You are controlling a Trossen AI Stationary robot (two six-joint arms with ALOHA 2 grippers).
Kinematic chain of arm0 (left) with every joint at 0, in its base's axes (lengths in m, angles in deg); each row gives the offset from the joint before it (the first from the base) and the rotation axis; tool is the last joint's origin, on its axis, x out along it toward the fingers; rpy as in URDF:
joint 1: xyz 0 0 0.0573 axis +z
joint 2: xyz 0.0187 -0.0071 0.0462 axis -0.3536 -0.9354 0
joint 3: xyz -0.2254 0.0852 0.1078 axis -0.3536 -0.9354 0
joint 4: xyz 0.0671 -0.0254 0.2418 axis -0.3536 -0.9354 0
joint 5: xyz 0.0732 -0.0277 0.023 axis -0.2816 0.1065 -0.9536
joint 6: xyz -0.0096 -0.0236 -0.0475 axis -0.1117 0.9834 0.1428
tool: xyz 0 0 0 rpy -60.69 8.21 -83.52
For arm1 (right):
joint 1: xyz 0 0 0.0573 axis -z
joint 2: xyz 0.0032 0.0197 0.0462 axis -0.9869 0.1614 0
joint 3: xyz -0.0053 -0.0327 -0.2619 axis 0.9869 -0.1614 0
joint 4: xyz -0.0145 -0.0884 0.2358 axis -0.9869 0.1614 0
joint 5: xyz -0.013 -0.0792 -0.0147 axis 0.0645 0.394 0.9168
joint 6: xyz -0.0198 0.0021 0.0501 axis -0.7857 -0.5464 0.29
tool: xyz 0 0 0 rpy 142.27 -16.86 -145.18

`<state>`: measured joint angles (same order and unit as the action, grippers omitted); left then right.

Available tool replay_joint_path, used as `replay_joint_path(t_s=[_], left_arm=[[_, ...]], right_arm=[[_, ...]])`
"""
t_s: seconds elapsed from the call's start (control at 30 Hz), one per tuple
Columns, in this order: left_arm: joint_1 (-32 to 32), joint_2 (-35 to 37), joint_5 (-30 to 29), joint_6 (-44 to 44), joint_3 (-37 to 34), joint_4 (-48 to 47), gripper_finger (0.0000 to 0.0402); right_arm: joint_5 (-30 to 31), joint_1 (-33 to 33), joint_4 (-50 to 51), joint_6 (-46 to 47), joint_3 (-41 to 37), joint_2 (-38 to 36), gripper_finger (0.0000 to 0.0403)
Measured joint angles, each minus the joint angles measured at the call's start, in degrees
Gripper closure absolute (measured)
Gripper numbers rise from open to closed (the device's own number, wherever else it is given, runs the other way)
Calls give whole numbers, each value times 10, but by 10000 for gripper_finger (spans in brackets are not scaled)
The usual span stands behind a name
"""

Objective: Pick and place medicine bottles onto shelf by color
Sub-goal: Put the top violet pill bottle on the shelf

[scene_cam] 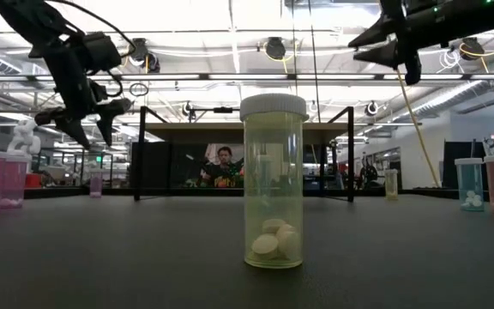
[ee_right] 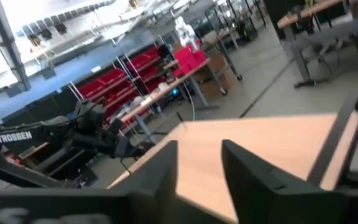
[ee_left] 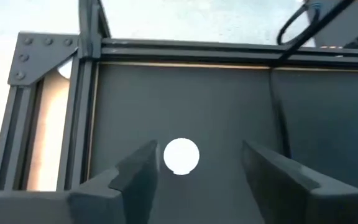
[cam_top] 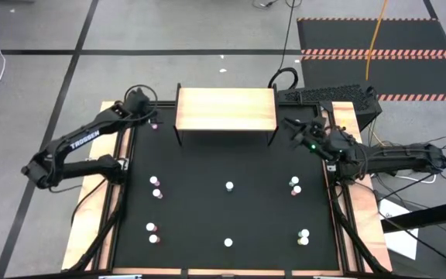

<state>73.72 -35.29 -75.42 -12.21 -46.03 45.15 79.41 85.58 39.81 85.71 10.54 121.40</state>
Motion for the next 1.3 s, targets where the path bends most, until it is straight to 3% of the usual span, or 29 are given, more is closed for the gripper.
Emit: replay_joint_path(t_s=[0.13, 0.27, 0.47, 1.3], left_arm=[[0, -22, 3, 17, 1, 1, 130], [0, -49, 18, 39, 1, -15, 130], [9, -79, 9, 52, 1, -11, 145], [15, -136, -27, 109, -4, 22, 147]], right_arm=[[0, 22, 33, 81, 0, 12, 218], [-8, 40, 20, 103, 0, 17, 198], [-18, 59, 8, 98, 0, 18, 195], [-33, 94, 8, 72, 1, 17, 195]])
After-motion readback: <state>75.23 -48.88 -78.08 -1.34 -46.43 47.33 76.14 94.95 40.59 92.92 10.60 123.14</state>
